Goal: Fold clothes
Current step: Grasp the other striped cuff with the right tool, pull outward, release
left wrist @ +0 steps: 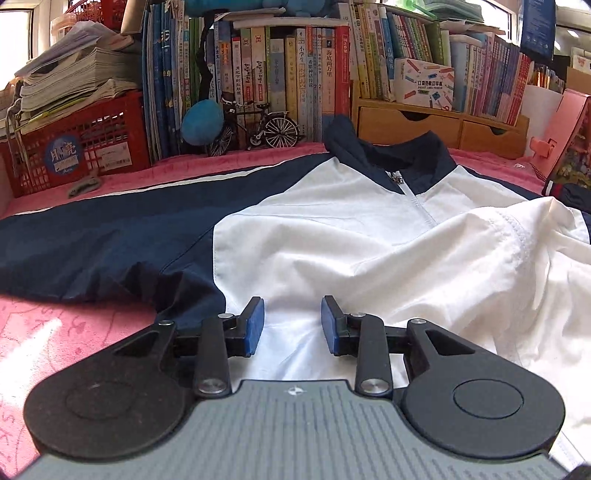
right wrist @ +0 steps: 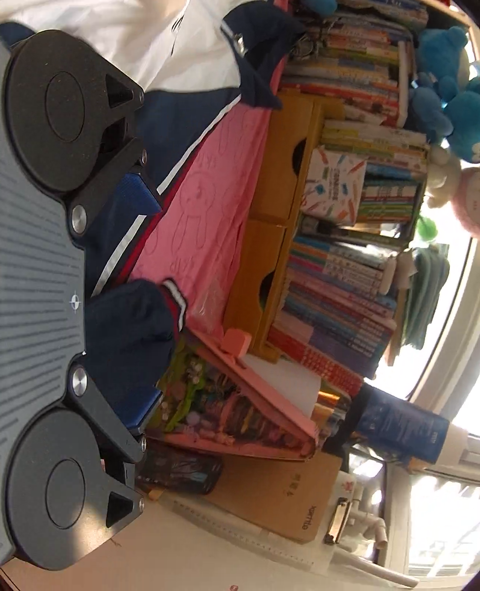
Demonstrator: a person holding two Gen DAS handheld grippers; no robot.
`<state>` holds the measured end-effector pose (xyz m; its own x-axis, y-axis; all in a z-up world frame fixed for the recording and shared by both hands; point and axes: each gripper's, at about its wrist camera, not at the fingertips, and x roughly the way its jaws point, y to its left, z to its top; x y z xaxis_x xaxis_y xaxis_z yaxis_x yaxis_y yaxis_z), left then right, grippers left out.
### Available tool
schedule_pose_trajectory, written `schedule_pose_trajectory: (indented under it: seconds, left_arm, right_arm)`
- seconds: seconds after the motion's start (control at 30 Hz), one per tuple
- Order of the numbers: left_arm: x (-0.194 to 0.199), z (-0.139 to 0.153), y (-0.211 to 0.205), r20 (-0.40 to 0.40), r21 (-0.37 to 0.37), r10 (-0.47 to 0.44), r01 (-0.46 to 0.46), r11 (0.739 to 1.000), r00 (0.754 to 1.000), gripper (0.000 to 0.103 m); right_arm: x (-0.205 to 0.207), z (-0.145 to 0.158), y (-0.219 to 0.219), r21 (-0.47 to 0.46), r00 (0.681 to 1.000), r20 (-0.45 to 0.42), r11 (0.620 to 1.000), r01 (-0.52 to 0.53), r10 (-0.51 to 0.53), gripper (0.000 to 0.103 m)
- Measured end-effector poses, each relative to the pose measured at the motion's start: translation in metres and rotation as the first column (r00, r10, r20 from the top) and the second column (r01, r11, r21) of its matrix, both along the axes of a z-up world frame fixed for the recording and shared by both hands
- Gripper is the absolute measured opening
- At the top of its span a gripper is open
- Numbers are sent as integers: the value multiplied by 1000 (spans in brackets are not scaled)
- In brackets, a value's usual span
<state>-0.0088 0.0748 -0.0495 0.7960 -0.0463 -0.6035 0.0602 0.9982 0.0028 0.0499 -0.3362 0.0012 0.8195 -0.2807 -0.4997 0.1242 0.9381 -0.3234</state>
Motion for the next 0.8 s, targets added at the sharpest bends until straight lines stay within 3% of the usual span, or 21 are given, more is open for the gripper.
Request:
schedule_pose_trajectory:
  seconds: [0.07, 0.1, 0.13, 0.17, 0.2, 0.3, 0.37, 0.43, 0.47, 0.53, 0.6, 0.67, 0.73, 0.8]
  left_arm:
    - [0, 0, -2, 1, 14, 8, -8, 1000, 1000, 36]
    - [0, 0, -2, 1, 22, 17, -17, 1000, 1000, 41]
    - [0, 0, -1, 0, 18, 22, -22, 1000, 1000, 44]
    - [1, 0, 1, -2, 12, 26, -26, 1000, 1000, 45]
    - [1, 0, 2, -4, 6, 30, -30, 1000, 1000, 45]
    - [1, 0, 3, -4, 2, 31, -31, 1000, 999, 46]
    - [1, 0, 4, -5, 0, 32, -32, 999, 999, 46]
    - [1, -1, 4, -5, -2, 32, -32, 999, 999, 46]
    - [1, 0, 5, -5, -3, 32, -32, 999, 999, 46]
    - [2, 0, 6, -5, -3, 30, -30, 1000, 1000, 46]
    - [2, 0, 7, -5, -4, 30, -30, 1000, 1000, 46]
    - [2, 0, 7, -5, -6, 29, -29, 1000, 1000, 46]
    - [2, 0, 7, -5, -7, 29, -29, 1000, 1000, 46]
    - [2, -1, 7, -6, -9, 29, -29, 1000, 1000, 46]
  right_arm:
    - [12, -9, -22, -24, 997, -47, 998, 62, -63, 99]
    - [18, -14, -29, -15, 994, -83, 997, 73, -74, 83]
    - [24, -20, -36, -6, 989, -120, 996, 85, -85, 22]
    - [31, -26, -43, 3, 983, -156, 995, 97, -95, 1]
    - [25, -22, -51, 15, 985, -132, 993, 117, -114, 12]
    - [-6, -1, -77, -6, 978, 0, 978, 208, -208, 10]
    - [-36, 15, -100, -55, 946, 119, 949, 311, -303, 10]
    - [-64, 23, -140, 6, 902, 148, 912, 410, -406, 14]
    - [-78, 27, -161, 39, 875, 158, 889, 457, -457, 19]
    - [-97, 18, -200, 201, 851, 76, 843, 498, -520, 50]
    - [-114, 4, -233, 377, 830, -21, 765, 523, -557, 55]
    - [-129, -16, -261, 554, 817, -124, 644, 528, -563, 55]
    - [-145, -31, -278, 688, 809, -160, 524, 502, -565, 56]
    - [-162, -40, -291, 806, 813, -128, 418, 419, -568, 57]
